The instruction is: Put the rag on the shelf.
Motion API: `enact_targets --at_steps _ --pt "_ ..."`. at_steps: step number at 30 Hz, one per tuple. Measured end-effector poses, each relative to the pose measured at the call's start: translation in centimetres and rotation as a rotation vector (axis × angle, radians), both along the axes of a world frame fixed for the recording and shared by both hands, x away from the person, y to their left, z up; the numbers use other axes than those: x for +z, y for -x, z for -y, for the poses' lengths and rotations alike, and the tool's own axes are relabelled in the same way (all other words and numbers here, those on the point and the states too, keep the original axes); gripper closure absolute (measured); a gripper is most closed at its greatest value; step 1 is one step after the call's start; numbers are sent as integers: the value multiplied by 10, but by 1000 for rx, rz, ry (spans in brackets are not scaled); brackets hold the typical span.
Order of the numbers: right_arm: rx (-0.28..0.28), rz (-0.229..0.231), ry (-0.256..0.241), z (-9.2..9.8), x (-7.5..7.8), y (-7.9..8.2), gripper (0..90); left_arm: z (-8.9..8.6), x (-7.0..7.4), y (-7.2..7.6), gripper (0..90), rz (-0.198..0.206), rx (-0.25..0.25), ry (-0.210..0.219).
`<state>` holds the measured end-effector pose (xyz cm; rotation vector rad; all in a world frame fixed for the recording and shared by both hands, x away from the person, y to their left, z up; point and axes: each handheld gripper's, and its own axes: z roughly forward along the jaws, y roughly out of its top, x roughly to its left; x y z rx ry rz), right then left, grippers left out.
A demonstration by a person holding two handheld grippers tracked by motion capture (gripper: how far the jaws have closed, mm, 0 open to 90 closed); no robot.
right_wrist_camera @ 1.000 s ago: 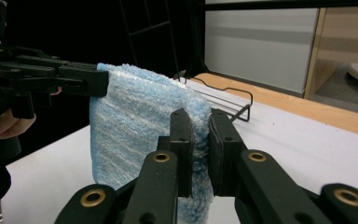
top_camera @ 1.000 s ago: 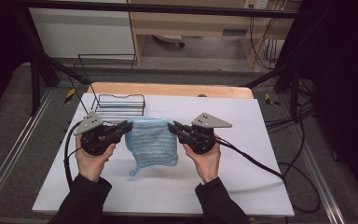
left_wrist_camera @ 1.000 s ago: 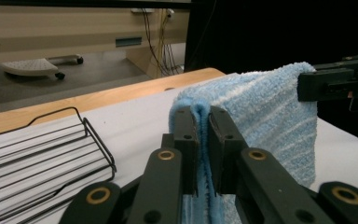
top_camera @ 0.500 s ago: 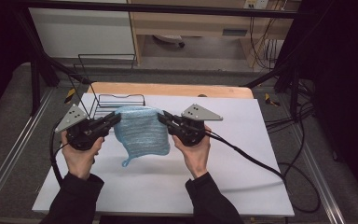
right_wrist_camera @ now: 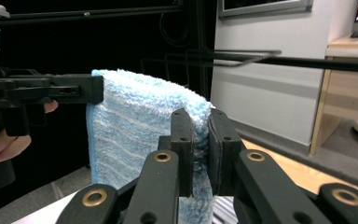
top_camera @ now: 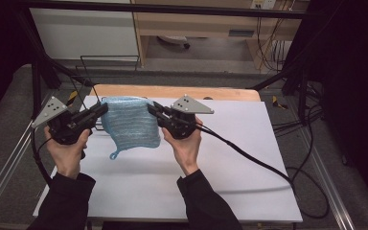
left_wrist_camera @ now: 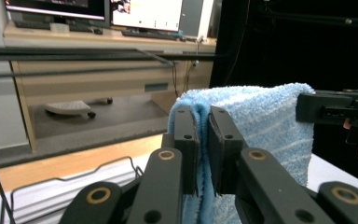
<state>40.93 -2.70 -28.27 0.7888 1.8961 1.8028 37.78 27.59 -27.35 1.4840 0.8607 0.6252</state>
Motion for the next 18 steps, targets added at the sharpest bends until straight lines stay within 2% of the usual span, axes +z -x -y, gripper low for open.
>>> enact_targets --at_steps 18 --pt "-11 79 -41 -27 37 -16 829 -19 36 -7 828 96 48 37"
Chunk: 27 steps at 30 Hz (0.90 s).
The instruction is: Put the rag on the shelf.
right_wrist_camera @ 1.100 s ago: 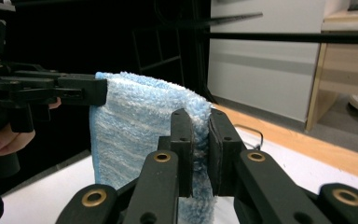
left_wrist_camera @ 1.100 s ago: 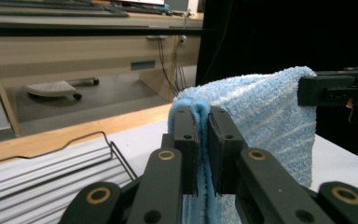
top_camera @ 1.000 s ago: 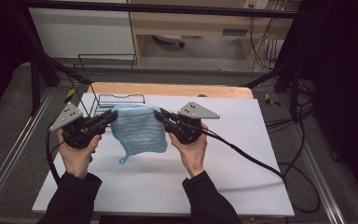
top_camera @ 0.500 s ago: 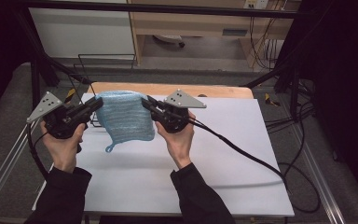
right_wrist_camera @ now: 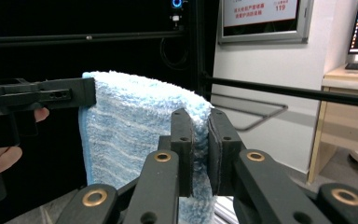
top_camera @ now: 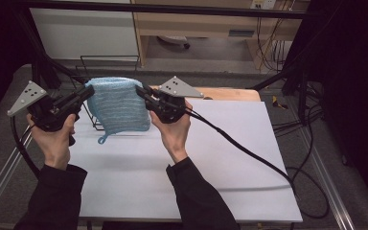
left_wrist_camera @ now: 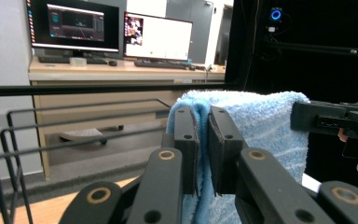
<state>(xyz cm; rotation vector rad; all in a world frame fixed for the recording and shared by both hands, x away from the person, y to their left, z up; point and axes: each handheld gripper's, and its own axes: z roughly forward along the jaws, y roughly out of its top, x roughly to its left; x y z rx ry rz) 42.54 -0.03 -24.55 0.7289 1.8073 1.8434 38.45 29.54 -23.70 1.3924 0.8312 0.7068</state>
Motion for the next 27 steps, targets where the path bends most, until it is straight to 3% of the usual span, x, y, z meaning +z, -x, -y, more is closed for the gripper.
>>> enact_targets --at_steps 11,27 --pt "7 36 -6 -22 19 -14 830 -17 19 -12 828 22 41 15" --pt "-14 78 -29 -35 47 -29 831 -24 49 -28 828 59 57 51"
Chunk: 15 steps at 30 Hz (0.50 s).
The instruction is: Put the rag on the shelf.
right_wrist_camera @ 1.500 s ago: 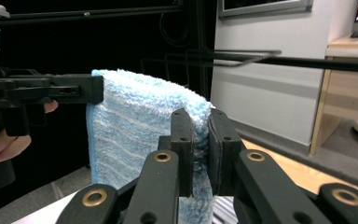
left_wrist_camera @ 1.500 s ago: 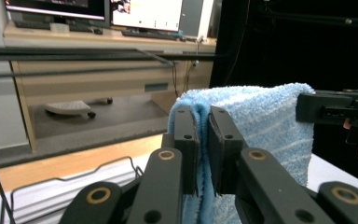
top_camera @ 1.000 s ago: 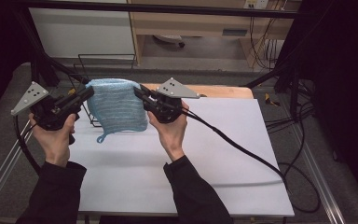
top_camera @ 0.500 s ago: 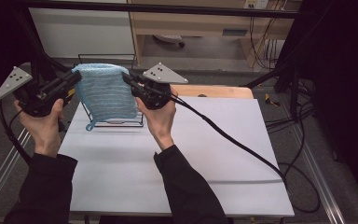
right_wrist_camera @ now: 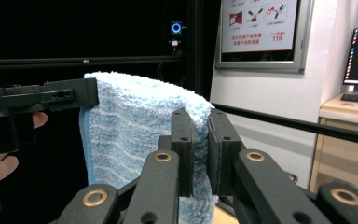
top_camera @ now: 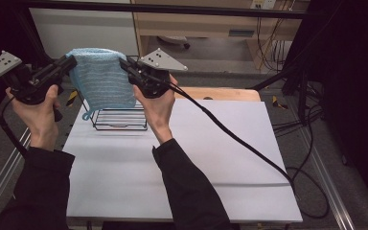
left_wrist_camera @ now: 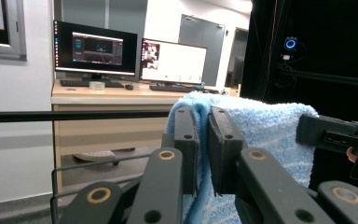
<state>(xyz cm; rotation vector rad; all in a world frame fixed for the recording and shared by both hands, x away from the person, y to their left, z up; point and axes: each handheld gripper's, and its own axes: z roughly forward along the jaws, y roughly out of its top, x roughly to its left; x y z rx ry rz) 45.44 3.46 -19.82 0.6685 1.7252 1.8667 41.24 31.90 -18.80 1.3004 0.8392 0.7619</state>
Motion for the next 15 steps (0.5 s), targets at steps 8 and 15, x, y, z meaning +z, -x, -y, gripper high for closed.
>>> enact_targets --at_steps 8,15 --pt "-6 32 1 -4 17 -5 831 -3 16 -7 828 17 10 7" --pt "-16 54 6 -11 30 -12 830 -8 26 -17 828 20 16 23"
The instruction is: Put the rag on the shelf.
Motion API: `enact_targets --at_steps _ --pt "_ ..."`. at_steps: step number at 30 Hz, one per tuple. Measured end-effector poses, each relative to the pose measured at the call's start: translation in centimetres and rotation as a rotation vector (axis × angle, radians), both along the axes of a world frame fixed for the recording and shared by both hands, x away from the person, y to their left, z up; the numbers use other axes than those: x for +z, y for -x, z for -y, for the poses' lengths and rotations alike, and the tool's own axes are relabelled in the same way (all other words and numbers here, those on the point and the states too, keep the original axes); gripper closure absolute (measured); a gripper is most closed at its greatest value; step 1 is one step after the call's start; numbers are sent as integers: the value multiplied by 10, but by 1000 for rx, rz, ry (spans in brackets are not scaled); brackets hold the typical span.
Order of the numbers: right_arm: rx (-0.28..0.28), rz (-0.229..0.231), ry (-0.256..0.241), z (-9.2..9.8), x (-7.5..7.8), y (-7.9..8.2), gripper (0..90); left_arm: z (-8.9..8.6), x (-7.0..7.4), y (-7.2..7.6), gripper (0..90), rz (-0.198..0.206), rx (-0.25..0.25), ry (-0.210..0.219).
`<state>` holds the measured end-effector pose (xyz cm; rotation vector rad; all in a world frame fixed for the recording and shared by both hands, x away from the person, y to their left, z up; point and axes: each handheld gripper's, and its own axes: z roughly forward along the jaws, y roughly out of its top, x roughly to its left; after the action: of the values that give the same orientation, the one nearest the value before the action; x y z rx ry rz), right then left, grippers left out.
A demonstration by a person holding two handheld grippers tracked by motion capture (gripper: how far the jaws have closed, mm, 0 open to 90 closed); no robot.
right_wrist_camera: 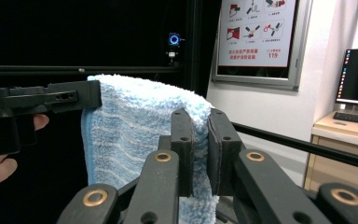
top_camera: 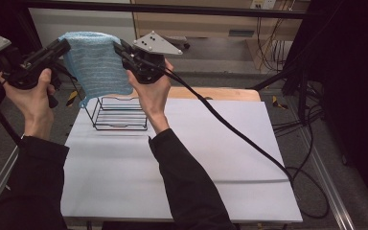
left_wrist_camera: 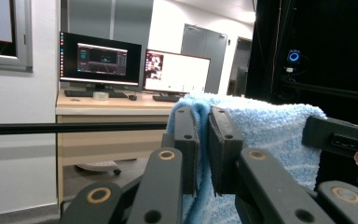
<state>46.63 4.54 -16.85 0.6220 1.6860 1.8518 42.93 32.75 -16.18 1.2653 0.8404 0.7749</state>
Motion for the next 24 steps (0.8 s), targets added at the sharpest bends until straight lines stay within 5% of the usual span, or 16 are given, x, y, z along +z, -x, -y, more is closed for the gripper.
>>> enact_targets --at_steps 24 --pt "-56 44 -26 -9 29 -32 831 8 45 -45 828 8 57 -51"
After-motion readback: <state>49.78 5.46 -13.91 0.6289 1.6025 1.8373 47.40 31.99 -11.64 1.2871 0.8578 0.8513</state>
